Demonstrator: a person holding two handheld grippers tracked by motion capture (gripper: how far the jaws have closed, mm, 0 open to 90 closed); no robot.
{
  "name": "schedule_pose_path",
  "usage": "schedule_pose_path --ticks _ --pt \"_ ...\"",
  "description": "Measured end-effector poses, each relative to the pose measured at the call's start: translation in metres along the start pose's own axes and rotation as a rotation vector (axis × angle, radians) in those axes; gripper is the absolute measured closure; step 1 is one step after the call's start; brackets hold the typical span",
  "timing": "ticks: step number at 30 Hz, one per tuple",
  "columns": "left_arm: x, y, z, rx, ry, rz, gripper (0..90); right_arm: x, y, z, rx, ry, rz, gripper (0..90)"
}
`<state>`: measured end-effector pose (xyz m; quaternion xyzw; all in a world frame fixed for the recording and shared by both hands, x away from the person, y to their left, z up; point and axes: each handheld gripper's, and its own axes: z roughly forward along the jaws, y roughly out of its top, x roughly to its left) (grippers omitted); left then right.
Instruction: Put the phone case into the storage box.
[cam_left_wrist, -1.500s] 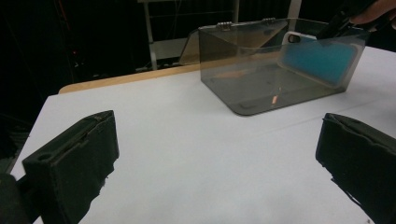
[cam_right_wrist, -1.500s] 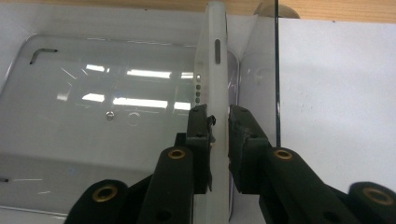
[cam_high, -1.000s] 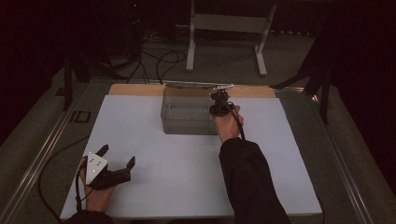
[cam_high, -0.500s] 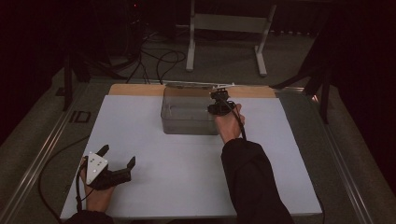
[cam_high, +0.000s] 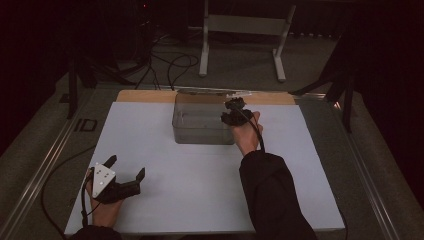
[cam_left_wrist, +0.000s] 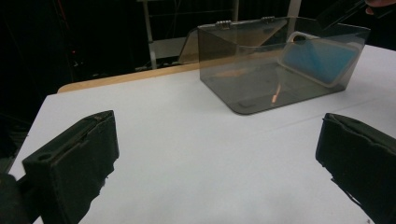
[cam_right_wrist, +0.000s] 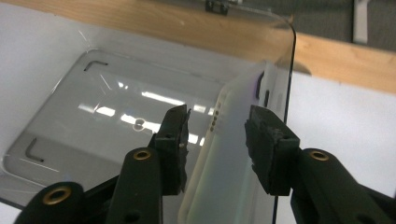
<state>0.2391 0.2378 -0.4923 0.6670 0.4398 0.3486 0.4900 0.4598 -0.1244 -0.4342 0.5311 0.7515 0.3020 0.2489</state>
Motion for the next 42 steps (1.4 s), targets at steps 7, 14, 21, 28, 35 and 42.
schedule_pose_path --ticks 7,14,21,28,35,42 --pt "0.0 0.0 0.0 0.001 0.001 0.0 0.2 -0.001 -0.003 -0.002 -0.007 0.011 -0.03 45.0" --pt "0.0 0.0 0.0 -0.002 0.003 0.0 0.2 -0.007 -0.007 -0.007 -0.047 0.048 0.006 27.3" --pt "0.0 0.0 -0.001 0.0 0.004 0.002 0.2 -0.008 -0.008 -0.015 -0.094 0.036 -0.012 14.7" --pt "0.0 0.0 0.0 -0.002 0.006 0.0 0.2 -0.011 -0.012 -0.019 -0.125 0.063 -0.022 10.0" --pt "-0.001 -0.001 0.0 0.002 0.006 0.004 0.2 -0.014 -0.016 -0.03 -0.194 0.102 -0.052 9.5" --pt "-0.001 -0.001 0.0 0.002 0.005 0.003 0.2 -0.018 -0.02 -0.038 -0.219 0.133 -0.051 9.4"
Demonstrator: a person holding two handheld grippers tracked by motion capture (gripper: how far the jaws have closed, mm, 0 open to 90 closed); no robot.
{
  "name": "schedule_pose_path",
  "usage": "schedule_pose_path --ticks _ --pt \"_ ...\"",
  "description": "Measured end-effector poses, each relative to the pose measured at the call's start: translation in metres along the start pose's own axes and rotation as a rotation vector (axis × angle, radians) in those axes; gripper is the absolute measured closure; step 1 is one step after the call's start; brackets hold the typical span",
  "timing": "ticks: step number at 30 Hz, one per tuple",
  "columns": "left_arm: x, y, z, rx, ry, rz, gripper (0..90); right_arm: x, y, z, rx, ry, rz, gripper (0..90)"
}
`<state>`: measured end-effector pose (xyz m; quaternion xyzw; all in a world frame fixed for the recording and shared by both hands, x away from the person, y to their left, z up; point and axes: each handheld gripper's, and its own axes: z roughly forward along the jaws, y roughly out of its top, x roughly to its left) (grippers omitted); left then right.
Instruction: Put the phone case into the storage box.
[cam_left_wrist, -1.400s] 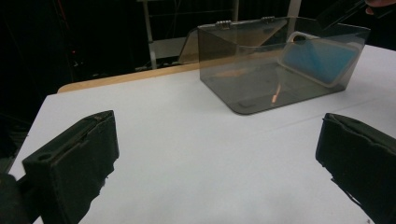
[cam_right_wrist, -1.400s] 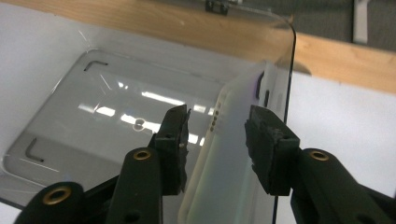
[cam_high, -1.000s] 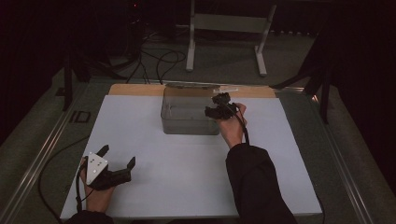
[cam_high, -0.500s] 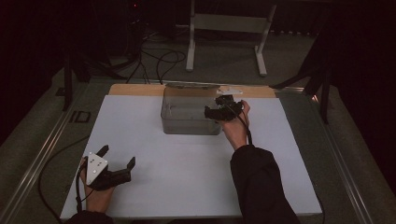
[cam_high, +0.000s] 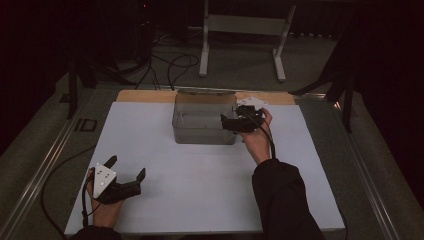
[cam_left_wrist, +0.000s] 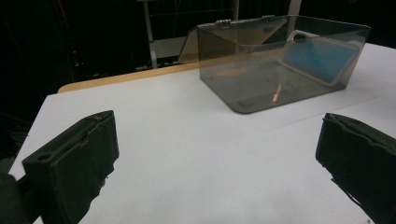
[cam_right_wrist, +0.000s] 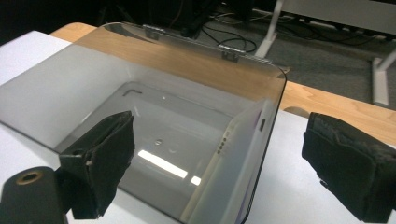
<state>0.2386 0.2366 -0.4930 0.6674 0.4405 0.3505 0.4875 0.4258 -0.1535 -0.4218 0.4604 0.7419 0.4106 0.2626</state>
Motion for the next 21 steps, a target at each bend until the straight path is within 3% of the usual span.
schedule_pose_path --ticks 21 --pt "0.0 -0.001 0.001 0.008 0.005 -0.001 0.1 -0.009 -0.026 -0.038 -0.064 0.034 -0.044 9.1"
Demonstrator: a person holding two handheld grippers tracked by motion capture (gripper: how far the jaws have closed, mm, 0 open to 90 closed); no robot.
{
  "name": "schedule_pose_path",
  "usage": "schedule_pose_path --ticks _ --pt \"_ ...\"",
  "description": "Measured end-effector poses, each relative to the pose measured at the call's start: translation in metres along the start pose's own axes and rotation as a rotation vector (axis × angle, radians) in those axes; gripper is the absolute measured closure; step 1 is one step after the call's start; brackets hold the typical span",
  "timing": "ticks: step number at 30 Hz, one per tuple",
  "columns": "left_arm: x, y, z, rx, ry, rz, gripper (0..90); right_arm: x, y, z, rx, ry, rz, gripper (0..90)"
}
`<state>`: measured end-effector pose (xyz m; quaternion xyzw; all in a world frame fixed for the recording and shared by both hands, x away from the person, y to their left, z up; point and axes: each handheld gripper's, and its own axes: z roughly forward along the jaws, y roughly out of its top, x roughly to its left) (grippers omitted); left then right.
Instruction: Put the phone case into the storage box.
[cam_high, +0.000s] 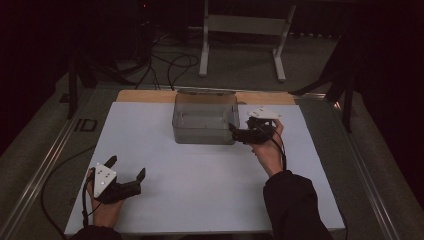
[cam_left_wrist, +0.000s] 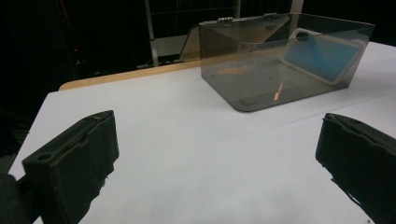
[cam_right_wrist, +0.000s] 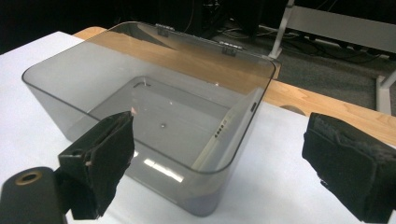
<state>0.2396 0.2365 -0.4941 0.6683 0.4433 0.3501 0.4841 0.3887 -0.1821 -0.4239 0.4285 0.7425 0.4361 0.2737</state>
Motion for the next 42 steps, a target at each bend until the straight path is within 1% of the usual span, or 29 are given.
schedule_pose_path --ticks 5,7,10,11,12,16,17,23,29,31,32,34,37,39,41,42 --pt "0.0 0.0 0.001 0.003 0.003 0.001 0.1 0.0 -0.009 -0.011 -0.011 -0.001 -0.001 8.6" --pt "0.0 0.0 0.001 0.005 0.003 0.001 0.2 0.0 -0.013 -0.014 -0.013 0.01 0.002 8.5" --pt "0.0 0.0 0.001 0.007 0.006 0.003 0.1 0.0 -0.019 -0.02 -0.009 0.01 -0.001 8.2" --pt "0.0 0.0 0.001 0.007 0.007 0.003 0.1 -0.001 -0.02 -0.023 -0.017 0.015 -0.005 8.2" --pt "0.0 0.0 0.001 0.007 0.009 0.002 0.1 0.0 -0.021 -0.025 -0.025 0.013 -0.003 8.2" --pt "0.001 0.0 0.001 0.008 0.011 0.003 0.1 0.001 -0.024 -0.036 -0.033 0.014 -0.018 7.6" --pt "0.001 0.0 0.001 0.008 0.012 0.003 0.1 0.001 -0.024 -0.038 -0.033 0.021 -0.025 7.6" --pt "0.001 0.001 0.001 0.006 0.015 -0.003 0.1 0.003 -0.029 -0.052 -0.037 0.024 -0.044 7.6" --pt "0.001 0.001 0.001 0.01 0.012 0.0 0.2 0.004 -0.035 -0.066 -0.042 0.04 -0.044 7.6" --pt "0.001 0.001 0.001 0.008 0.011 -0.001 0.1 0.004 -0.04 -0.069 -0.05 0.042 -0.041 7.6" --pt "0.001 0.001 0.001 0.007 0.01 -0.001 0.1 0.003 -0.044 -0.07 -0.041 0.04 -0.033 7.6" --pt "0.002 0.001 0.001 0.011 0.011 -0.003 0.1 0.001 -0.051 -0.072 -0.045 0.032 -0.031 7.6" --pt "0.001 0.001 0.001 0.011 0.007 0.001 0.1 -0.001 -0.058 -0.077 -0.06 0.034 -0.021 7.6" --pt "0.001 0.001 0.001 0.009 0.007 0.0 0.1 -0.002 -0.064 -0.08 -0.062 0.034 -0.024 7.6" --pt "0.001 0.001 0.002 0.01 0.006 -0.002 0.1 -0.003 -0.067 -0.085 -0.078 0.029 -0.029 7.7" --pt "0.001 0.001 0.002 0.01 0.005 -0.002 0.1 -0.003 -0.068 -0.088 -0.088 0.034 -0.029 7.6"
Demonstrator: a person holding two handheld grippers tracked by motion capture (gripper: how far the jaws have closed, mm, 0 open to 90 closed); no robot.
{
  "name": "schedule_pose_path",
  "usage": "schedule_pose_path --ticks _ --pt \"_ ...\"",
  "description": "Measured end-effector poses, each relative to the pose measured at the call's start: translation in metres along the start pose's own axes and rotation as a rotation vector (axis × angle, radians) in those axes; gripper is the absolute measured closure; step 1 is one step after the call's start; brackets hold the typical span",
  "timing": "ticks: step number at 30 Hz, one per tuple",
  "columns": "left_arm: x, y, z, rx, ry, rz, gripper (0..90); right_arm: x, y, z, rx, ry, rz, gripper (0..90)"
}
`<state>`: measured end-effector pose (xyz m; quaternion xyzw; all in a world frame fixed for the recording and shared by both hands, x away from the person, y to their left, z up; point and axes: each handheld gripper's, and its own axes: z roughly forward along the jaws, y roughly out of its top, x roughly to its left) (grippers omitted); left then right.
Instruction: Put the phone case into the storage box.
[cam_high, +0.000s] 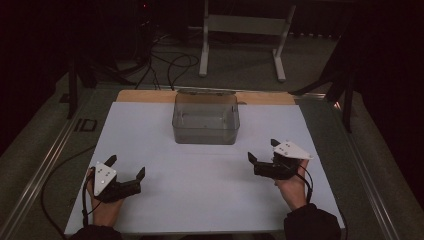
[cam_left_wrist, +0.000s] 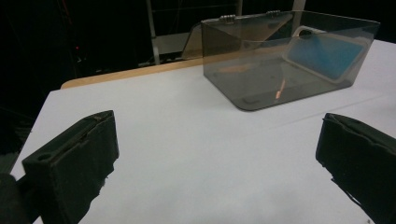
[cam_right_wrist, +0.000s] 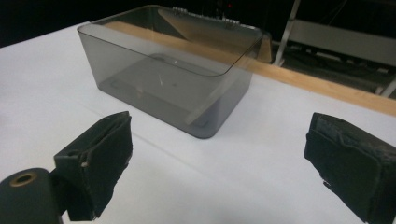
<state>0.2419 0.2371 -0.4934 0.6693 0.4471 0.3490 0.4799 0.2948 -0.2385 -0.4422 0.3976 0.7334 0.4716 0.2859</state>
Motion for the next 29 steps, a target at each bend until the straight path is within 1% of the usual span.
schedule_pose_path --ticks 2,5,7,8,10,13,15,17,20,25,27,29 --pt "0.0 0.0 0.0 -0.003 0.0 0.003 0.1 0.0 -0.002 -0.006 -0.026 0.01 0.0 7.7" --pt "0.0 0.0 0.0 -0.003 -0.002 0.004 0.1 -0.001 -0.01 -0.011 -0.021 0.017 0.007 7.6" --pt "0.0 0.0 0.0 -0.004 -0.003 0.004 0.1 -0.001 -0.016 -0.015 -0.037 0.016 0.011 7.6" --pt "0.0 0.0 0.0 -0.004 -0.003 0.004 0.1 -0.001 -0.016 -0.015 -0.037 0.016 0.011 7.6" --pt "0.0 0.0 -0.001 -0.008 -0.002 0.005 0.1 -0.003 -0.025 -0.021 -0.055 0.029 0.032 7.7" --pt "0.0 0.0 -0.001 -0.006 -0.003 0.006 0.1 -0.004 -0.035 -0.027 -0.078 0.017 0.041 7.7" --pt "0.0 0.0 -0.001 -0.011 -0.005 0.007 0.1 -0.005 -0.038 -0.028 -0.089 0.014 0.043 7.7" --pt "0.0 0.0 -0.001 -0.013 -0.006 0.01 0.1 -0.004 -0.044 -0.031 -0.076 0.015 0.038 7.7" --pt "0.0 0.0 -0.001 -0.012 -0.008 0.011 0.1 -0.002 -0.05 -0.032 -0.085 0.003 0.028 7.7" --pt "0.0 0.0 -0.002 -0.014 -0.01 0.018 0.2 -0.002 -0.057 -0.035 -0.076 0.027 0.04 7.7" --pt "-0.001 0.0 -0.001 -0.011 -0.013 0.02 0.1 -0.003 -0.059 -0.036 -0.075 0.033 0.031 7.7" --pt "-0.002 0.0 -0.001 -0.008 -0.012 0.023 0.1 -0.003 -0.061 -0.035 -0.069 0.037 0.033 7.7"
